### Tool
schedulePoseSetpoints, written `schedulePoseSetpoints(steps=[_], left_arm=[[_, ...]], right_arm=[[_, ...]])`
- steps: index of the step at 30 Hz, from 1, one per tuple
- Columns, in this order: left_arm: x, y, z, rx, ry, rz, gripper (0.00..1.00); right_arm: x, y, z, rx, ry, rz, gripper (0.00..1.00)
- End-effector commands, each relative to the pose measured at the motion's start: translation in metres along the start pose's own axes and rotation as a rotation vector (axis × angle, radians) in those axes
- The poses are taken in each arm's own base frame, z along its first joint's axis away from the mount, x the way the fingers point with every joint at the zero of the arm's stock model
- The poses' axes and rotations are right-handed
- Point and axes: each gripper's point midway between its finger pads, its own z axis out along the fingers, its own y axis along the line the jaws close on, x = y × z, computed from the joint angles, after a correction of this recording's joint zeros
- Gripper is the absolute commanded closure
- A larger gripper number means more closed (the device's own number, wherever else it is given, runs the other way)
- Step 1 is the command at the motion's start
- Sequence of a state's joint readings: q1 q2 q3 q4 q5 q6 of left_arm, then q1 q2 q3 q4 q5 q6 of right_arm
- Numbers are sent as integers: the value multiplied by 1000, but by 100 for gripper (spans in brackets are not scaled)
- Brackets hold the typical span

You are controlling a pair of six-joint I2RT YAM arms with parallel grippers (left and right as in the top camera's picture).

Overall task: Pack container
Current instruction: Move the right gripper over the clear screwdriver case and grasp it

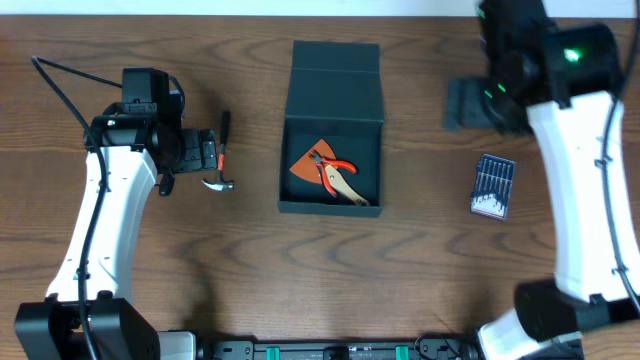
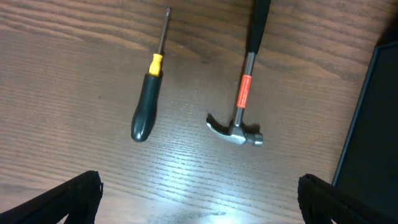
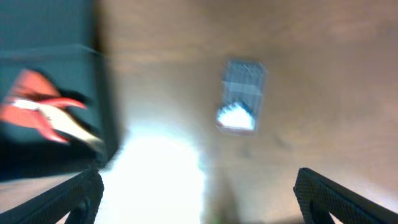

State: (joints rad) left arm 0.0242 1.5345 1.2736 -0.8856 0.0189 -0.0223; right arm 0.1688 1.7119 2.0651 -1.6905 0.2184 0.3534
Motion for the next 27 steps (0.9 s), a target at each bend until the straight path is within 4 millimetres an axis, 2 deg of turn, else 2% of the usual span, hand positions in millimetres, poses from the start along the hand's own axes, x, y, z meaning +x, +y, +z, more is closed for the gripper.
schedulePoseSetpoints(steps=[1,3,7,11,17,20,23,27], left_arm=[[-8,-1,-6,-2,-22,1,1],[-8,-1,-6,-2,-26,1,1],[-9,-1,-6,-1,-27,1,2],[-7,-1,-6,-2,-20,1,1],[-5,0,-5,-3,-13,2,2],[-5,-1,-5,-2,-12,1,2],[-4,0,-5,-3,-8,1,2],[-2,0,-5,-4,0,2,1]], right_arm=[[15,-33,18,74,36,88,1],[20,-36,31,34,58,60,1],[28,-28,60,-91,102,52,1],[40,-35,95,-72,155,96,1],[71,-35,142,-31,240,138,1],[81,-40,163,2,246,157,1],[83,-41,174,-3,238,155,1],[77,-49,179,-5,212,163,1]])
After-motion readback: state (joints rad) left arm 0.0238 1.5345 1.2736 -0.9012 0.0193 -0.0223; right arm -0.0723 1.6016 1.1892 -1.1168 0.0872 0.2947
